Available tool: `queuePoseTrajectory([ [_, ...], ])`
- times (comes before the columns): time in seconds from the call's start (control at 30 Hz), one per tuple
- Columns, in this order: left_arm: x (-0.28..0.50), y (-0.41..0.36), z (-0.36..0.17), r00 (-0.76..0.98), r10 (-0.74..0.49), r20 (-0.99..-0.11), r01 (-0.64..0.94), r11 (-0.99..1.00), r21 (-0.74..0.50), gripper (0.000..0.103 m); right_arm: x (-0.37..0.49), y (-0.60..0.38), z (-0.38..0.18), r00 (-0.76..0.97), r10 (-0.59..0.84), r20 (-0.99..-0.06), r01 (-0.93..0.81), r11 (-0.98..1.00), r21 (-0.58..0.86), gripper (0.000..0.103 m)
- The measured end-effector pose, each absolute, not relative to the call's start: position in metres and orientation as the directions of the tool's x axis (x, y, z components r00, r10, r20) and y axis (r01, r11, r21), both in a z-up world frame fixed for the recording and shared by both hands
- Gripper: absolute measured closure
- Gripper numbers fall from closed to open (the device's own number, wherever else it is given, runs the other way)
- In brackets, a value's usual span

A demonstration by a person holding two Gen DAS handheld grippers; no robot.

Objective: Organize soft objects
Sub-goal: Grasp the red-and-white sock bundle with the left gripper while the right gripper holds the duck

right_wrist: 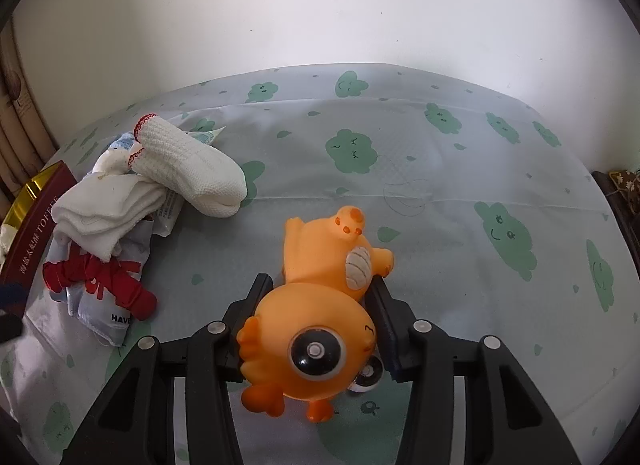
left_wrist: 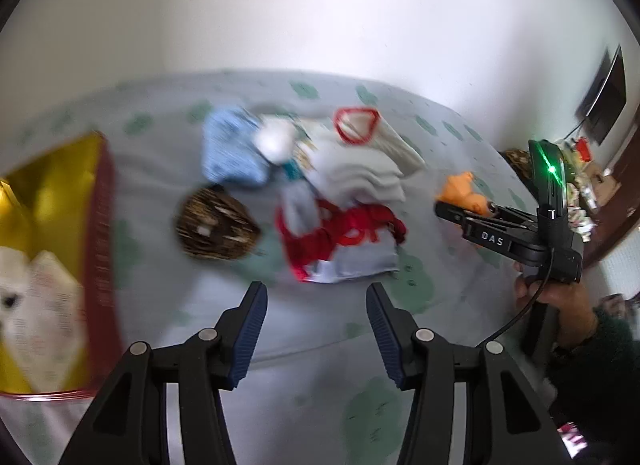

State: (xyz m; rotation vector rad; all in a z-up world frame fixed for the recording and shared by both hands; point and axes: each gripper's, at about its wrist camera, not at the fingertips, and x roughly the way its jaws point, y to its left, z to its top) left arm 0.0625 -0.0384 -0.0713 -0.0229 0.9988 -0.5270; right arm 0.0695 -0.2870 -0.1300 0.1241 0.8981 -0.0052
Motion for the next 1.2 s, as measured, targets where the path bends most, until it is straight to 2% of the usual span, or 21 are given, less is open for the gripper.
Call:
queuePoseTrajectory([
  [0.1, 0.069, -0.046, -0.080, 0.389, -0.448, -0.805, 0.410, 0.867, -0.284, 0.050, 0.070, -0.290, -0.130, 0.623, 0.066, -0.779, 0.056, 0.990, 0.129, 0.058],
  [0.73, 0.119, -0.085, -0.105, 0.422, -0.387, -0.820, 0.360, 0.902, -0.240, 0.051, 0.073, -0.291, -0.130, 0.617, 0.072, -0.784, 0.049, 0.990, 0.130, 0.056],
  [0.77, 0.119, -0.085, -0.105, 0.426, -0.383, -0.820, 0.356, 0.904, -0.237, 0.055, 0.073, -0.291, -0.131, 0.617, 0.074, -0.784, 0.048, 0.990, 0.131, 0.056],
  [0.8, 0.120, -0.086, -0.105, 0.430, -0.377, -0.821, 0.352, 0.907, -0.232, 0.071, 0.073, -0.291, -0.130, 0.617, 0.074, -0.784, 0.048, 0.990, 0.131, 0.056],
  [0.83, 0.120, -0.087, -0.105, 0.426, -0.377, -0.823, 0.354, 0.906, -0.232, 0.079, 0.073, -0.291, -0.131, 0.616, 0.073, -0.784, 0.048, 0.990, 0.130, 0.056],
  [0.87, 0.119, -0.085, -0.103, 0.434, -0.376, -0.819, 0.351, 0.907, -0.231, 0.082, 0.073, -0.291, -0.131, 0.616, 0.073, -0.784, 0.047, 0.990, 0.129, 0.056],
  [1.0, 0.113, -0.082, -0.096, 0.440, -0.380, -0.814, 0.359, 0.905, -0.229, 0.089, 0.073, -0.290, -0.131, 0.616, 0.071, -0.784, 0.048, 0.991, 0.128, 0.055],
  [1.2, 0.097, -0.080, -0.083, 0.451, -0.374, -0.810, 0.386, 0.900, -0.201, 0.090, 0.073, -0.290, -0.131, 0.615, 0.069, -0.785, 0.048, 0.991, 0.124, 0.055],
])
